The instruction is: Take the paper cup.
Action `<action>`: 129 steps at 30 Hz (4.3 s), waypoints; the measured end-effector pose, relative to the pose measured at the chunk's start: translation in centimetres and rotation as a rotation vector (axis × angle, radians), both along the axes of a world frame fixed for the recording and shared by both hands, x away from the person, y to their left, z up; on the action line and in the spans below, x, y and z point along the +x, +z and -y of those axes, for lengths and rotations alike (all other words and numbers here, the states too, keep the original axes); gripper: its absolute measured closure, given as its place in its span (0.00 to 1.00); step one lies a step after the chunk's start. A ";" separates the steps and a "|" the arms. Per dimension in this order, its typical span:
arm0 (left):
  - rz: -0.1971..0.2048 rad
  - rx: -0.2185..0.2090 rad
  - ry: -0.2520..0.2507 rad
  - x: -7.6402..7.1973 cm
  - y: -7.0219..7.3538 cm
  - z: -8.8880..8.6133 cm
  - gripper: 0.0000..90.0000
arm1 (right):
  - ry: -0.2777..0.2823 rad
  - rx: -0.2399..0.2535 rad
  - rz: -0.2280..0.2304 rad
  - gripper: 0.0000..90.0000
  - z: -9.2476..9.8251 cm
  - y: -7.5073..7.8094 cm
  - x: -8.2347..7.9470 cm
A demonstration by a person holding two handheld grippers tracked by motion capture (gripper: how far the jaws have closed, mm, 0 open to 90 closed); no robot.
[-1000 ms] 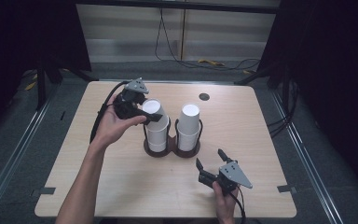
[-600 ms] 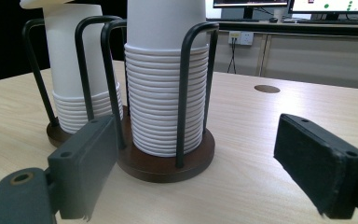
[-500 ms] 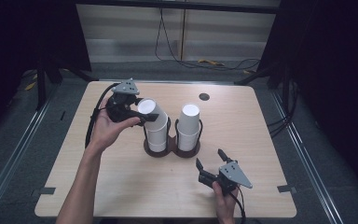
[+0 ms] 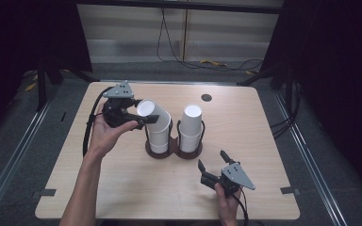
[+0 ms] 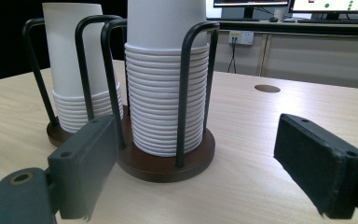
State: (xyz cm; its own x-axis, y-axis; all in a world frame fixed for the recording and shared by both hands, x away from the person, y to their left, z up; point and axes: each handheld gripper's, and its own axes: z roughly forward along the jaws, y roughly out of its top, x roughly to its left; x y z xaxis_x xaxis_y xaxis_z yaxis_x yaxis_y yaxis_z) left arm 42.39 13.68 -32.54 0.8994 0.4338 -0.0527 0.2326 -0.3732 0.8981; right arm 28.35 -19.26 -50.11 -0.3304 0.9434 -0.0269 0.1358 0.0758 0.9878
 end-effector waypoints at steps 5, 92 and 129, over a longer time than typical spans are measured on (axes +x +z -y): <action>0.013 -0.026 -0.004 -0.7 -0.2 0.0 0.37 | 0.000 0.000 0.000 0.15 0.0 0.0 0.0; -0.137 -0.170 -0.281 -6.4 -11.4 2.2 0.36 | 0.609 0.023 -0.092 0.14 -3.7 1.4 -0.1; -0.164 -0.186 -0.343 -6.6 -12.0 3.8 0.35 | 0.702 -0.015 -0.116 0.26 -4.8 0.8 0.9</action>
State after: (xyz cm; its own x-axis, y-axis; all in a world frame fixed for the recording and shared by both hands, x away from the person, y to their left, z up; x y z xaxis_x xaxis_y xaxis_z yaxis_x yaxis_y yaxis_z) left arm 35.75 9.92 -44.56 0.9633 0.0804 -0.2561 0.2685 -0.2886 0.9190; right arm 29.30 -14.42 -49.32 -0.8618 0.5062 0.0336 0.1538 0.1977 0.9681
